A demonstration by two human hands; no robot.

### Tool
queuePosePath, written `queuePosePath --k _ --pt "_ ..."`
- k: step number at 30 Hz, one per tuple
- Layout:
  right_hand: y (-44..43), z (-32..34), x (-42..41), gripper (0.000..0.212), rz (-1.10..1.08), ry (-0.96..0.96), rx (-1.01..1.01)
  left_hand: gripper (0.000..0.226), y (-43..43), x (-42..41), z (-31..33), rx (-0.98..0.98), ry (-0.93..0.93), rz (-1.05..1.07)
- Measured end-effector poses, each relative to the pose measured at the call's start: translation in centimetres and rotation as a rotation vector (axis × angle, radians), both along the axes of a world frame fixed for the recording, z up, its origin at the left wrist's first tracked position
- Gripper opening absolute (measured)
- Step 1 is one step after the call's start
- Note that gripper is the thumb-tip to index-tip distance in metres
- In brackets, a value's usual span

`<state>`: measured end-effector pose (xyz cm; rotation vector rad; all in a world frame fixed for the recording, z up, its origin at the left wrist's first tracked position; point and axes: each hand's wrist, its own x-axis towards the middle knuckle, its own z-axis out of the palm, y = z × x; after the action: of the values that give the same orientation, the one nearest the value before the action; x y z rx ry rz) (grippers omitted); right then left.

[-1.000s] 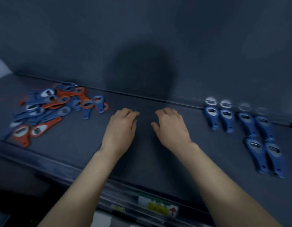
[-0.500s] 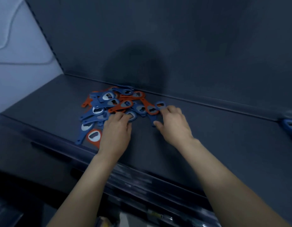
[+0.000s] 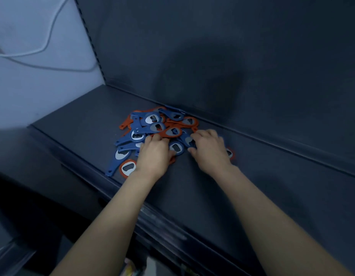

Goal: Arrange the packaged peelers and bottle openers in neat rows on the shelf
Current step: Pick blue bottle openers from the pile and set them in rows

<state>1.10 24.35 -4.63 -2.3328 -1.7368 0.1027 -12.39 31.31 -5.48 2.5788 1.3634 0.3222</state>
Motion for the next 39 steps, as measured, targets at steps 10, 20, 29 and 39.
queuePosePath --k 10,20,29,39 --pt "1.6 -0.9 1.3 0.042 -0.01 0.003 -0.066 0.021 0.9 0.4 0.7 -0.304 -0.192 0.014" --pt "4.0 0.0 0.5 0.058 -0.123 0.025 -0.15 0.019 6.9 -3.6 1.6 -0.187 -0.469 0.136" --pt "5.1 0.2 -0.4 0.054 -0.193 0.056 -0.078 0.072 10.5 -3.1 1.5 -0.127 -0.057 0.112" --pt "10.6 0.2 -0.9 0.065 -0.07 0.174 -0.038 0.077 11.6 -4.3 1.3 -0.232 0.016 -0.042"
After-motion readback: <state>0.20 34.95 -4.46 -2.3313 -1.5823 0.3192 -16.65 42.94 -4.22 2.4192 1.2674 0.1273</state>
